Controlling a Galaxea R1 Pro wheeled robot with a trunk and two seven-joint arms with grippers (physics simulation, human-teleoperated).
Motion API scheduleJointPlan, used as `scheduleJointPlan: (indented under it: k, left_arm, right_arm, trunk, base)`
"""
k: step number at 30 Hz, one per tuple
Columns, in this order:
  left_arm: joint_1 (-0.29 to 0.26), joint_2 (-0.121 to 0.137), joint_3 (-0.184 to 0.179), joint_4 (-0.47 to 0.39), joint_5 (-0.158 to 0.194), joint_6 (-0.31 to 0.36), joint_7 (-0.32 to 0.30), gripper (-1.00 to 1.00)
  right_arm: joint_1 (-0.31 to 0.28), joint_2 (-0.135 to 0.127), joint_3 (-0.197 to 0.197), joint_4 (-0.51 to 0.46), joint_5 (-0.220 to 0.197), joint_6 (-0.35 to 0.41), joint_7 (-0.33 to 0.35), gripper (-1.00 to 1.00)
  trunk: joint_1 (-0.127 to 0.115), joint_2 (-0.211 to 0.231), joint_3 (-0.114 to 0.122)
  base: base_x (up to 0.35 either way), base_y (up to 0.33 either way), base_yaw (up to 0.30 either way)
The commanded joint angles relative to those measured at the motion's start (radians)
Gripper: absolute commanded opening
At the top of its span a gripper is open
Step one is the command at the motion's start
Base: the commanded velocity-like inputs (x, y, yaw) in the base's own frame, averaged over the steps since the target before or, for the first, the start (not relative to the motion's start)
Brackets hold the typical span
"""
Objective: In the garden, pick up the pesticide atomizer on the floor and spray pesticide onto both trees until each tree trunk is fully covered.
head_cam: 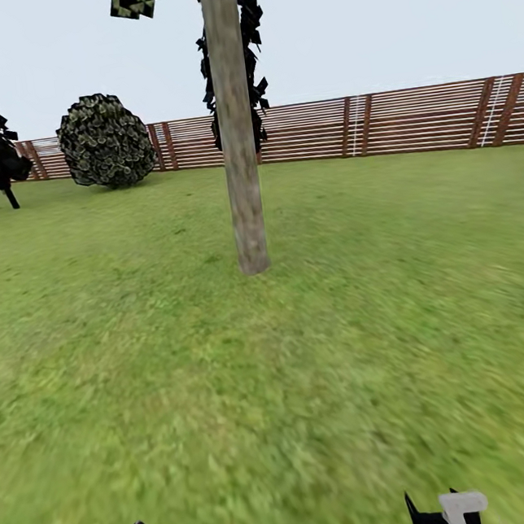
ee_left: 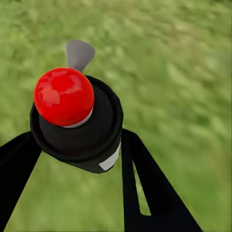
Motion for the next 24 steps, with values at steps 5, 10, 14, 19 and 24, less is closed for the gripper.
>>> scheduleJointPlan:
  k: [5,10,14,19,24]
  left_arm:
    - [0.0,0.0,0.0,0.0,0.0,-0.001,0.0,-1.0]
    - [0.0,0.0,0.0,0.0,0.0,-0.002,0.0,-1.0]
    - [0.0,0.0,0.0,0.0,0.0,-0.002,0.0,-1.0]
    - [0.0,0.0,0.0,0.0,0.0,-0.002,0.0,-1.0]
    - [0.0,0.0,0.0,0.0,0.0,-0.002,0.0,-1.0]
  right_arm:
    - [0.0,0.0,0.0,0.0,0.0,0.0,0.0,1.0]
    - [0.001,0.0,0.0,0.0,0.0,0.0,0.0,1.0]
    - [0.0,0.0,0.0,0.0,0.0,0.0,0.0,1.0]
    - [0.0,0.0,0.0,0.0,0.0,0.0,0.0,1.0]
    - [0.0,0.0,0.0,0.0,0.001,0.0,0.0,1.0]
  trunk:
    - [0.0,0.0,0.0]
    - [0.0,0.0,0.0]
    - [0.0,0.0,0.0]
    - [0.0,0.0,0.0]
    - [0.0,0.0,0.0]
  base:
    - [0.338,0.0,0.0]
    - [0.339,0.0,0.0]
    - [0.339,0.0,0.0]
    - [0.339,0.0,0.0]
    - [0.339,0.0,0.0]
